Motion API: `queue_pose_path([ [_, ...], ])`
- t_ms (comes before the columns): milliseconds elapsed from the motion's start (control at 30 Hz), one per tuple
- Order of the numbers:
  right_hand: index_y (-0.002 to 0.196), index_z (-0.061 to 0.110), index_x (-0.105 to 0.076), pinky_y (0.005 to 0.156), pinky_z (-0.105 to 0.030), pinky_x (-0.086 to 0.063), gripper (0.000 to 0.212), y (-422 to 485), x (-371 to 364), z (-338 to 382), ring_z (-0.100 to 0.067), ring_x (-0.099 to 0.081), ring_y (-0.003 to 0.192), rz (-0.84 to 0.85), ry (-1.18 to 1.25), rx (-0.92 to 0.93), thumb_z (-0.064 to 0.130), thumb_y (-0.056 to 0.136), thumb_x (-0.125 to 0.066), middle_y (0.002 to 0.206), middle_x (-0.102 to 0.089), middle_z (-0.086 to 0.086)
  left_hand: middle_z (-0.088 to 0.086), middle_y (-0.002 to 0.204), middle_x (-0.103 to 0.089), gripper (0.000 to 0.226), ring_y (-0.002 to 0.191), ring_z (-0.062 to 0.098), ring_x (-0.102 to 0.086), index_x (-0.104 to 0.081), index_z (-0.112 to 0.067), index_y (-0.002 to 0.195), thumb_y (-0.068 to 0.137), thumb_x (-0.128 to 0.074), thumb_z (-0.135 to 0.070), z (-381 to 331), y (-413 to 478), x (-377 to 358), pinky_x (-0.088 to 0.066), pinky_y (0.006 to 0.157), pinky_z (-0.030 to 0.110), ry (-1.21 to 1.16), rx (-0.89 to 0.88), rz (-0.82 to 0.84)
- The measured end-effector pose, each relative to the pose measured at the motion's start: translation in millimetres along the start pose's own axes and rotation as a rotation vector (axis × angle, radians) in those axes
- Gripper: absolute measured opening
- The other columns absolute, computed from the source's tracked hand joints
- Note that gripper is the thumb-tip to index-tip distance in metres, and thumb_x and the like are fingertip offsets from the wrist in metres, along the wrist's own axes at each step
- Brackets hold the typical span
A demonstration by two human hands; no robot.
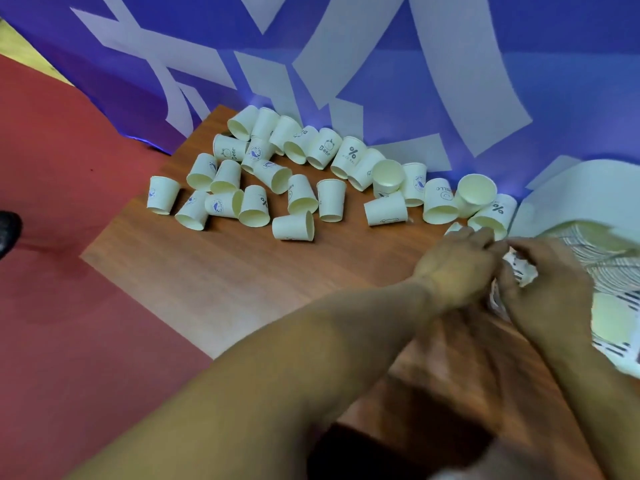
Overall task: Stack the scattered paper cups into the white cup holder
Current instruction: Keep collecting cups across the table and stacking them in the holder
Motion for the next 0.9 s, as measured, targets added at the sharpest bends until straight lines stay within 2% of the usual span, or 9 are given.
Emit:
queue_pose_path([
  [100,0.108,0.008,-0.066,0.084,-0.035,-0.042,0.032,9,-22,45,-0.031,-0.059,0.094,0.009,0.045,0.083,0.017,0.079,-0.058,0.102,-0.064,-0.012,0.007,0.101,-0.059,0.03,0.087,0.027,-0.054,-0.064,-0.014,0.112,0.082,-0.067,-0.022,48,-30,25,-0.044,0.07,0.036,-0.014,0.081,-0.093],
  [200,0.109,0.011,-0.065,0.085,-0.037,-0.046,0.032,13,-48,80,-0.029,-0.059,0.096,0.061,0.09,0.125,0.018,0.079,-0.057,0.105,-0.063,-0.009,0.009,0.109,-0.058,0.033,0.095,0.029,-0.053,-0.06,-0.012,0.12,0.088,-0.055,-0.019,87,-61,48,-0.045,0.076,0.04,-0.006,0.146,-0.079],
  [267,0.111,0.012,-0.065,0.088,-0.041,-0.049,0.032,17,-67,108,-0.03,-0.059,0.1,0.112,0.102,0.158,0.014,0.079,-0.061,0.11,-0.062,-0.009,0.009,0.111,-0.057,0.036,0.098,0.029,-0.053,-0.059,-0.012,0.121,0.085,-0.055,-0.014,119,-84,60,-0.047,0.078,0.041,-0.021,0.237,-0.108],
  [333,0.113,0.012,-0.065,0.091,-0.04,-0.048,0.032,23,-87,134,-0.029,-0.058,0.105,0.164,0.089,0.149,0.012,0.082,-0.065,0.114,-0.061,-0.009,0.008,0.113,-0.056,0.04,0.099,0.029,-0.052,-0.059,-0.013,0.121,0.082,-0.059,-0.011,151,-107,68,-0.047,0.078,0.042,-0.025,0.318,-0.123],
  [533,0.115,0.011,-0.063,0.085,-0.037,-0.049,0.033,39,-159,200,-0.026,-0.059,0.099,0.284,0.055,0.131,0.015,0.082,-0.066,0.108,-0.062,-0.008,0.004,0.112,-0.058,0.031,0.102,0.027,-0.054,-0.061,-0.018,0.118,0.091,-0.056,-0.033,249,-165,70,-0.05,0.074,0.04,-0.03,0.489,-0.151],
  [700,0.113,0.013,-0.062,0.086,-0.032,-0.041,0.032,45,-224,230,-0.024,-0.06,0.099,0.428,0.015,-0.029,0.021,0.082,-0.066,0.107,-0.064,-0.008,0.003,0.116,-0.056,0.03,0.103,0.028,-0.053,-0.06,-0.02,0.117,0.09,-0.057,-0.034,324,-196,71,-0.049,0.075,0.039,-0.042,0.659,-0.098],
  [800,0.118,0.012,-0.059,0.084,-0.031,-0.044,0.039,46,-257,239,-0.023,-0.061,0.101,0.464,0.025,-0.175,0.024,0.082,-0.067,0.112,-0.063,-0.008,0.008,0.12,-0.054,0.035,0.105,0.03,-0.051,-0.058,-0.018,0.121,0.089,-0.057,-0.033,374,-214,82,-0.047,0.081,0.041,-0.038,0.829,-0.154],
  [900,0.119,0.01,-0.056,0.086,-0.033,-0.043,0.04,49,-278,248,-0.028,-0.056,0.105,0.462,0.002,-0.281,0.024,0.083,-0.068,0.116,-0.058,-0.012,0.01,0.12,-0.051,0.034,0.106,0.031,-0.049,-0.058,-0.017,0.116,0.086,-0.057,-0.034,419,-242,94,-0.046,0.086,0.043,-0.099,1.063,-0.304],
])
Point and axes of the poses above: each hand's wrist, its own y-axis towards the middle knuckle, its own x-axis out of the back of the hand, z = x × y, the point moved 4 cm from there along y, towards the middle knuckle
